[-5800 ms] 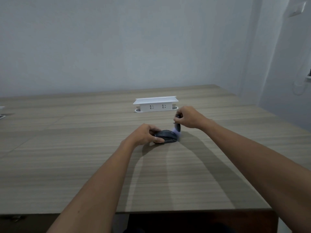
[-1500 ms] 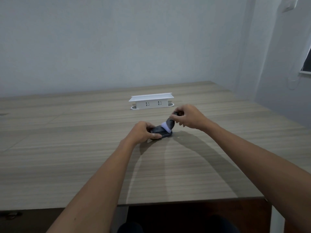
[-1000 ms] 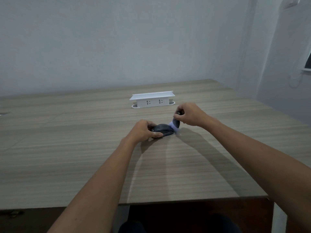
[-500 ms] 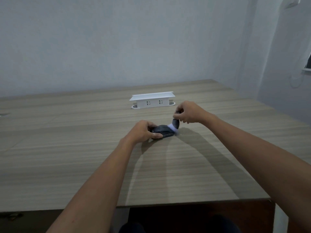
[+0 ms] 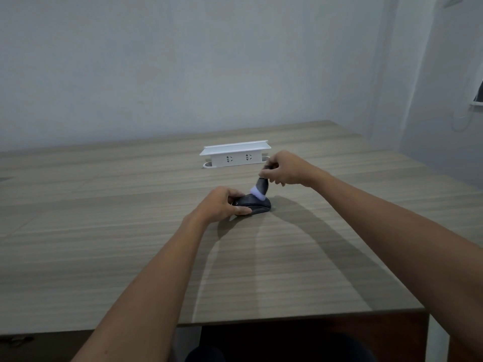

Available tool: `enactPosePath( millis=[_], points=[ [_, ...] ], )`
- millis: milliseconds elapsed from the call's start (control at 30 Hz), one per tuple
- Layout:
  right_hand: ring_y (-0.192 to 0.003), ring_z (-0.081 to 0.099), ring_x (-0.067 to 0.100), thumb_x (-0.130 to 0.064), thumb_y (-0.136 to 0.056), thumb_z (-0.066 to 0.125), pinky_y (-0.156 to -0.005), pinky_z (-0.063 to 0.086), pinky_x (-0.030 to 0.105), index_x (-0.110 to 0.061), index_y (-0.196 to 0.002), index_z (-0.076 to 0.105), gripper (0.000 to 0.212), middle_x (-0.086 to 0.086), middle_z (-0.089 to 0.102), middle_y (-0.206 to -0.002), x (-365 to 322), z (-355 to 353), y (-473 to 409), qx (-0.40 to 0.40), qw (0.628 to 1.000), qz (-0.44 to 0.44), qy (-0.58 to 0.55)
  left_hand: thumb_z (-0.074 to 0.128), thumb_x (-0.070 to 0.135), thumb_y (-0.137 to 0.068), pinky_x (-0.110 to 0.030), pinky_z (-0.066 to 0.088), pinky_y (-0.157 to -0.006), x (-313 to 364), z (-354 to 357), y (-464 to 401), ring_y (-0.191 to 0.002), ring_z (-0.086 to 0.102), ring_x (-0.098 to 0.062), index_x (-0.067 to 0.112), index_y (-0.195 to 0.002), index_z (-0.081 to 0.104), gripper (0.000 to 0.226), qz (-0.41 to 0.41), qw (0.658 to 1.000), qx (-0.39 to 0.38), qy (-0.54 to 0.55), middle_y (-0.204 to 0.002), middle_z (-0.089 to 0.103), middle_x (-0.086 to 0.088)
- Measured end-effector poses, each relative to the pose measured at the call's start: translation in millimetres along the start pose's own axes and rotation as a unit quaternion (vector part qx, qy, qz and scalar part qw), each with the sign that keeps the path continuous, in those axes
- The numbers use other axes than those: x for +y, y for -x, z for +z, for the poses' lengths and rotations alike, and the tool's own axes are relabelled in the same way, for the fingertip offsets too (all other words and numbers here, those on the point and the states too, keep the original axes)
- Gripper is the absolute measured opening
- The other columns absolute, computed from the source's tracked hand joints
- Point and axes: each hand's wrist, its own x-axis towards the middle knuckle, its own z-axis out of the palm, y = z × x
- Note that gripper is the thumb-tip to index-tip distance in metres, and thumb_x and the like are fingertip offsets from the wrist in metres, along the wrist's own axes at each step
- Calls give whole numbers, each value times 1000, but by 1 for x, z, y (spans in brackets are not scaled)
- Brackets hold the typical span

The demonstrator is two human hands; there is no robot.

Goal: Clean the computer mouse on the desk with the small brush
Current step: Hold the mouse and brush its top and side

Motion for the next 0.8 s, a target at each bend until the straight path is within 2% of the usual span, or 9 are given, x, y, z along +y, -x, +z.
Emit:
enactPosePath(
  millis=[133,267,367,433,567,667,733,800],
  points=[
    [-51,55,12,-16,-88,65,-44,42,16,-3,-84,76,17,-1,62,-63,2,-3,0,13,997,10,75,83,33,-77,-45,55,-92,1,0,-1,-93,74,-20,22,-110,76,35,3,1000,-3,-7,-95,79,3],
    [-54,57,13,-20,-89,66,-45,45,22,-3,-86,73,19,4,65,-67,0,3,-1,13,1000,2,-11,82,30,-79,-41,54,-92,0,-1,-2,-95,73,-21,21,-110,76,33,4,1000,-2,3,-97,79,3],
    [-61,60,19,-17,-89,65,-49,46,25,-3,-87,75,18,5,64,-69,1,3,-3,-1,999,12,46,82,31,-79,-40,55,-95,-1,0,-3,-96,73,-17,21,-114,75,37,-3,1000,-4,8,-99,79,5],
    [-62,57,18,-17,-89,64,-53,44,26,-3,-88,76,18,1,60,-69,-1,0,-4,20,997,15,78,82,29,-79,-40,54,-96,-1,1,-3,-97,73,-17,19,-115,74,38,-2,1000,-1,12,-100,78,3],
    [-53,54,11,-18,-89,65,-47,45,21,1,-88,73,20,3,63,-66,-2,4,-2,5,999,24,-29,81,28,-81,-37,54,-93,0,1,-3,-96,73,-16,19,-113,75,35,8,1000,-4,8,-100,78,4],
    [-59,54,16,-13,-88,64,-47,41,20,3,-87,74,19,1,59,-65,0,3,-1,3,999,31,38,81,30,-80,-39,55,-94,-1,0,-4,-96,72,-15,21,-114,74,36,1,1000,-4,-1,-101,78,5],
    [-66,53,18,-14,-87,64,-50,37,20,1,-88,75,19,-2,56,-67,-2,1,2,32,996,19,78,81,29,-81,-40,54,-96,-1,0,-4,-97,72,-15,20,-115,74,36,-3,1000,-5,0,-102,78,4],
    [-60,52,15,-18,-88,65,-49,39,21,-2,-88,75,19,0,58,-66,-3,3,5,29,999,10,30,81,29,-80,-41,55,-95,-2,1,-5,-96,73,-16,20,-114,74,35,-2,1000,-6,1,-101,78,4]
  ],
)
